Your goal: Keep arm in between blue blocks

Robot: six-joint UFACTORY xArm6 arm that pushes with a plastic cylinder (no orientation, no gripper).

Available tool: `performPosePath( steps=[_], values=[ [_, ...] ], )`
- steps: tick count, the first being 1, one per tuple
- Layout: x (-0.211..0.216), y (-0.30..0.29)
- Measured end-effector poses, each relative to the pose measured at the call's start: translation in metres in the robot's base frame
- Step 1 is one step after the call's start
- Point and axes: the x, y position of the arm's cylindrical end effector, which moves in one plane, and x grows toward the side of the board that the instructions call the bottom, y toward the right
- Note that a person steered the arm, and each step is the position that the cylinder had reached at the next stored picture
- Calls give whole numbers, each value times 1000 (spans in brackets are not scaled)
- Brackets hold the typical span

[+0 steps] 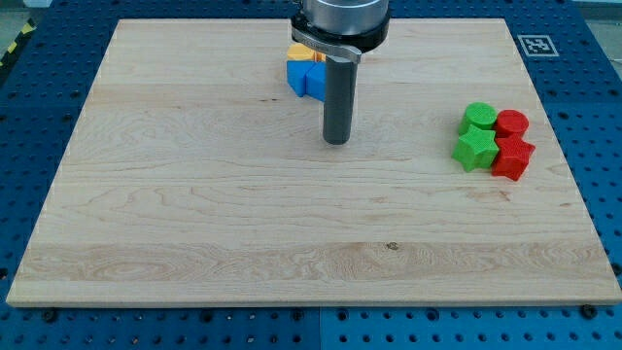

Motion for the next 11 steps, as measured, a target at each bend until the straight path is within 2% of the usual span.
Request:
performPosePath(
  steps=[2, 7, 8, 10, 11],
  values=[
    [-4, -20],
    [-81, -23],
    [-84, -13],
    [-85, -74],
    [-85, -57]
  ],
)
